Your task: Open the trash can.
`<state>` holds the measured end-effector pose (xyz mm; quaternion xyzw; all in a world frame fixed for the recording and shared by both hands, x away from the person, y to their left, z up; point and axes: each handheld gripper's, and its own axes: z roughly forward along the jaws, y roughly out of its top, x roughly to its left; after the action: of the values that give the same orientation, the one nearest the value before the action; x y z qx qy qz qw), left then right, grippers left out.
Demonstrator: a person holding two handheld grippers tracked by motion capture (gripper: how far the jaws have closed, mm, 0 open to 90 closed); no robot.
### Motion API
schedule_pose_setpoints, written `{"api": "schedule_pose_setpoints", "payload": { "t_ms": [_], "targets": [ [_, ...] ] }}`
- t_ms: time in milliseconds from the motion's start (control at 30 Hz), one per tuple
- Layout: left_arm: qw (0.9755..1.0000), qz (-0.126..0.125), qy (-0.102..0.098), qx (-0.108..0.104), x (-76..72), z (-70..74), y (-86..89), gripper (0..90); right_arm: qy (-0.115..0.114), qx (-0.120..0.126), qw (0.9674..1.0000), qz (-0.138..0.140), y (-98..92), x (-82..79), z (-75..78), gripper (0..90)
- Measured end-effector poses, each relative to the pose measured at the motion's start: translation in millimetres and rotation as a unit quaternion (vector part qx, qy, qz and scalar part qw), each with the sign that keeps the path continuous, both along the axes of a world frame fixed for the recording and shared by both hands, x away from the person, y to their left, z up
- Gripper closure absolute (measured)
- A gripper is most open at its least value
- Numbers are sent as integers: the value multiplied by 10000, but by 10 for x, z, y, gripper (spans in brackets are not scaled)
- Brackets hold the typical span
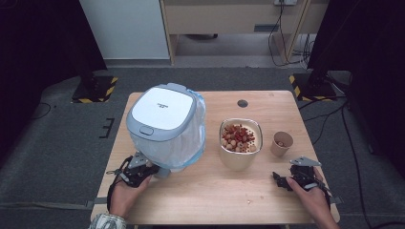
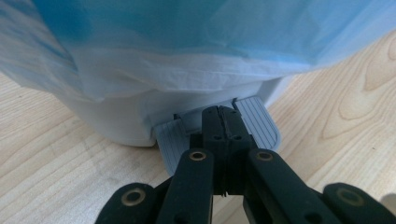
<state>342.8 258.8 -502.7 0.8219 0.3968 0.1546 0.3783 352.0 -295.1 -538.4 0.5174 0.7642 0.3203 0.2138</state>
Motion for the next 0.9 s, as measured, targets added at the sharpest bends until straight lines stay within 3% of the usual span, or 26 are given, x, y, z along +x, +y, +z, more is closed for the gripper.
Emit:
{"api": "schedule_pose_setpoints", "payload": {
  "t_ms": [500, 900],
  "targets": [
    [9999, 28, -4, 146, -15, -39, -28, 900, 6, 10, 10000, -8, 4, -4, 0, 40],
    [9993, -38, 156, 328, 14, -103, -49, 900, 7, 9, 10000, -9, 4, -4, 0, 40]
  ]
}}
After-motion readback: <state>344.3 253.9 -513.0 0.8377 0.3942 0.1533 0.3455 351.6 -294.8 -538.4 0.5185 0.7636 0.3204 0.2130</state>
